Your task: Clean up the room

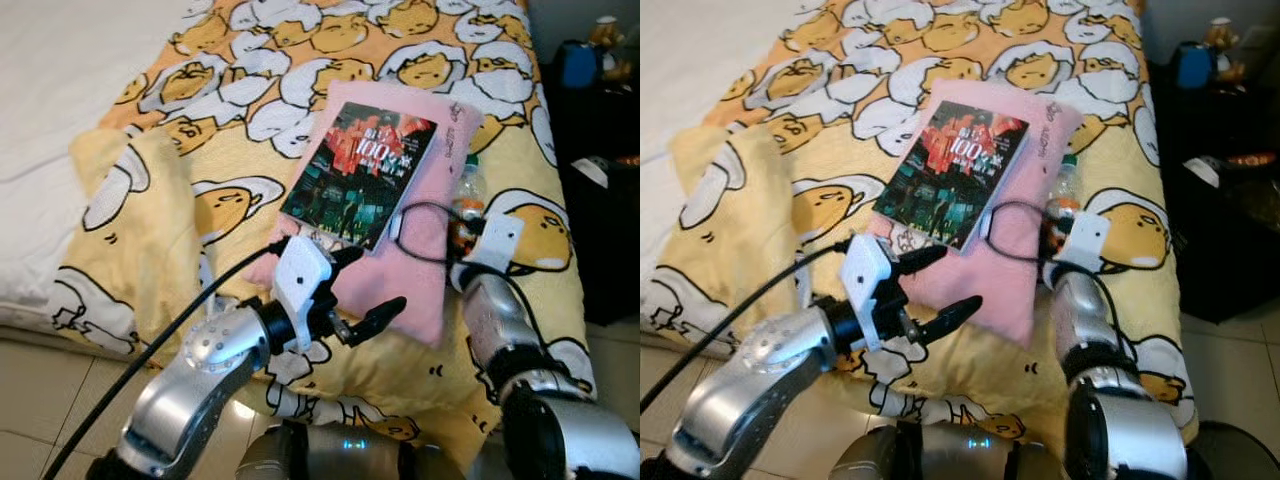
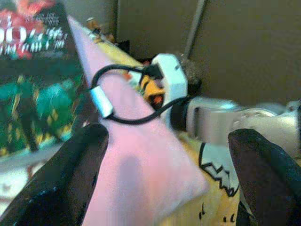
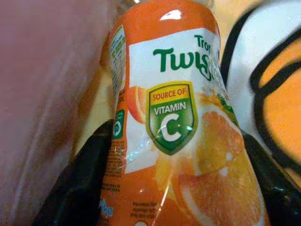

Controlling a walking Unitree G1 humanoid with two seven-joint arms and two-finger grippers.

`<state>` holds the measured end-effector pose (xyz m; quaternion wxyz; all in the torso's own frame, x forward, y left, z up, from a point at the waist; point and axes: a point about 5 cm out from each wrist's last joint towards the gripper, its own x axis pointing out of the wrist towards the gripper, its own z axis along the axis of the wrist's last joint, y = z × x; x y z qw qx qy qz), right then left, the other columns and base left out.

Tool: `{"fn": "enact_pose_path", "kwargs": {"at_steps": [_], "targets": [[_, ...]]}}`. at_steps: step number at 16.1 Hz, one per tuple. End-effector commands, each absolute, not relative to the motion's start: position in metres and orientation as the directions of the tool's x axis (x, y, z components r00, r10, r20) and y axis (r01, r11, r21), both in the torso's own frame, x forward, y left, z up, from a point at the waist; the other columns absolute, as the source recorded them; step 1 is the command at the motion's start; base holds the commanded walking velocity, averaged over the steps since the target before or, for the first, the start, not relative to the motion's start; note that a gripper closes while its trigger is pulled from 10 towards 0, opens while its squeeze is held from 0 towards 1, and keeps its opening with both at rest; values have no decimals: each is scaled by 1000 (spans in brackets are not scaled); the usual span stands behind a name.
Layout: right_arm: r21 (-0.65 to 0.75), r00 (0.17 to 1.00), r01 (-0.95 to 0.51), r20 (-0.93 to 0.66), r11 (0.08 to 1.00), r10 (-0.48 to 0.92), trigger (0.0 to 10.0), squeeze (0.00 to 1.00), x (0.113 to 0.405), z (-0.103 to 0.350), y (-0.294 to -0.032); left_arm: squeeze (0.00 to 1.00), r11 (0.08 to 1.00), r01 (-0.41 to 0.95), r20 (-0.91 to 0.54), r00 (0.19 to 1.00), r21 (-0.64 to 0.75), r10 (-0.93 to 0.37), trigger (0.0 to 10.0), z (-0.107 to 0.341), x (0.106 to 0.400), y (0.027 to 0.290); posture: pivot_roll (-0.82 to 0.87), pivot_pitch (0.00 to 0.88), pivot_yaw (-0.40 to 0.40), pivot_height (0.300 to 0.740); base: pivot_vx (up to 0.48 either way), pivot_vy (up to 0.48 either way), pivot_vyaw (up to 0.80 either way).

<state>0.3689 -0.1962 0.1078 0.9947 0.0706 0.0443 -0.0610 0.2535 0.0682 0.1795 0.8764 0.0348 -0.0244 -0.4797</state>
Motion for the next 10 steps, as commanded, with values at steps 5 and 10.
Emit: {"fn": "enact_pose_path", "kwargs": {"at_steps": [5,10], "targets": [[20,950,292,109,956,-292,0,0,325,106,-219,0,621,783,-20,621,32,-783,10000,148,268,67,132,83,66,740,0,0,0],[-49,926,347,179,937,-333,0,0,235,95,-212,0,861,498,-2,866,-103,-501,10000,121,275,106,58,0,59,740,0,0,0]]}}
